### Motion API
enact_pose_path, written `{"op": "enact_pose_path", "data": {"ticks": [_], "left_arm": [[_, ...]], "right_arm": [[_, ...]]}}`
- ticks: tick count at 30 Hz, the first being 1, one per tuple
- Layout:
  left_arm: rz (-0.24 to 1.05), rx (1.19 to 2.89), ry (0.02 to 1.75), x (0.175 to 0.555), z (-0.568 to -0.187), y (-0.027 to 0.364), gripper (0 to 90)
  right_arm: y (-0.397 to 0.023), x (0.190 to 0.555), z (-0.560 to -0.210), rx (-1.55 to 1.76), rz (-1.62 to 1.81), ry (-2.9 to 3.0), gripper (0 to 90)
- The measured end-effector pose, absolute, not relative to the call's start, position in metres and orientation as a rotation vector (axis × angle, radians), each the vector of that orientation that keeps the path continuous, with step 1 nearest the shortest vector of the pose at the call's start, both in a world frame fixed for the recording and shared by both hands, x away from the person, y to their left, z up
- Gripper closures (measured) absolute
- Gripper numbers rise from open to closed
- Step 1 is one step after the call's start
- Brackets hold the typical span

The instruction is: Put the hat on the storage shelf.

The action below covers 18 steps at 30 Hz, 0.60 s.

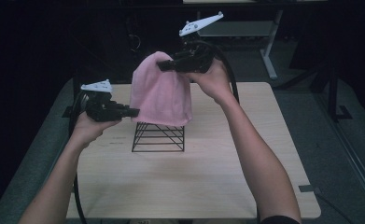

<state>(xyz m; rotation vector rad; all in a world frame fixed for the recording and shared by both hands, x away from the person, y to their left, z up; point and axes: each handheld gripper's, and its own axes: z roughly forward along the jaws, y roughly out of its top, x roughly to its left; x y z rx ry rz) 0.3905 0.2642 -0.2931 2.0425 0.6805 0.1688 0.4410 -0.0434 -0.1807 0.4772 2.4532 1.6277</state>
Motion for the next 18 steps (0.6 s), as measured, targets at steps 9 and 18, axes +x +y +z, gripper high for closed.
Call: {"op": "enact_pose_path", "data": {"ticks": [9,18], "left_arm": [[0.190,2.046,0.722,0.401,-0.299,0.268,78.3],[0.206,2.056,0.725,0.405,-0.303,0.269,78.2]], "right_arm": [[-0.040,0.458,-0.191,0.491,1.618,2.458,73.1],[-0.039,0.467,-0.195,0.473,1.627,2.448,73.0]]}}
